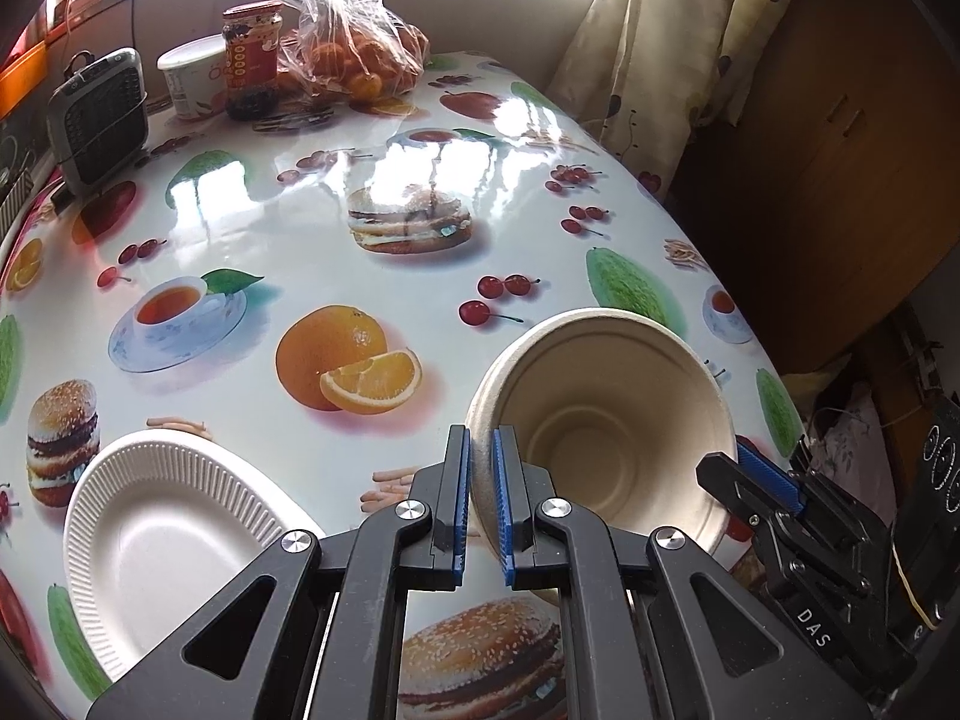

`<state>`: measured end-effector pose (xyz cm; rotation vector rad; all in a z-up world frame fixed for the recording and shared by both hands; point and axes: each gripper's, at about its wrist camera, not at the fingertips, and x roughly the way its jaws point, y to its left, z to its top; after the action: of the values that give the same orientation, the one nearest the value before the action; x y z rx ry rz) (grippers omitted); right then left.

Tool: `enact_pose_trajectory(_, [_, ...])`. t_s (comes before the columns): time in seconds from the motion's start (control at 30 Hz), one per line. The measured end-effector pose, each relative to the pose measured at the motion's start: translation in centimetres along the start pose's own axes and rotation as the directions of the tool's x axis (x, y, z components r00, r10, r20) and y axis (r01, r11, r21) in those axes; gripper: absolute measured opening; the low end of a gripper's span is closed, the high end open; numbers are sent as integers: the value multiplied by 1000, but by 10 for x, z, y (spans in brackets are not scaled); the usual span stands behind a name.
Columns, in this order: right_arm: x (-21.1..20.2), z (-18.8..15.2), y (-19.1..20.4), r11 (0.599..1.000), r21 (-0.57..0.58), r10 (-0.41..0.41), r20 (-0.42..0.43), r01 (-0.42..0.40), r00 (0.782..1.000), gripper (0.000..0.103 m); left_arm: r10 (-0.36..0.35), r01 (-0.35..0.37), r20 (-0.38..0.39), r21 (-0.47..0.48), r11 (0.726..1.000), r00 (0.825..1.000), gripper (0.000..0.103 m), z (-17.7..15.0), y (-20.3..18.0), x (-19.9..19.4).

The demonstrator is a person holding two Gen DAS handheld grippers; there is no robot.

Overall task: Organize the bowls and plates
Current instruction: 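Lower the held bowl into the nested beige bowls with both grippers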

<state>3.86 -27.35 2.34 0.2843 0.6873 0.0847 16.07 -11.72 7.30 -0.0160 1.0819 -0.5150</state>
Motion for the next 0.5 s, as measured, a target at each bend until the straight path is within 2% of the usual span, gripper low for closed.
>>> enact_pose_trajectory(0.5, [2, 0, 1, 1000, 1, -1, -3, 1, 1000, 18, 2, -2, -5, -9, 1000, 1000, 8, -1, 0, 2])
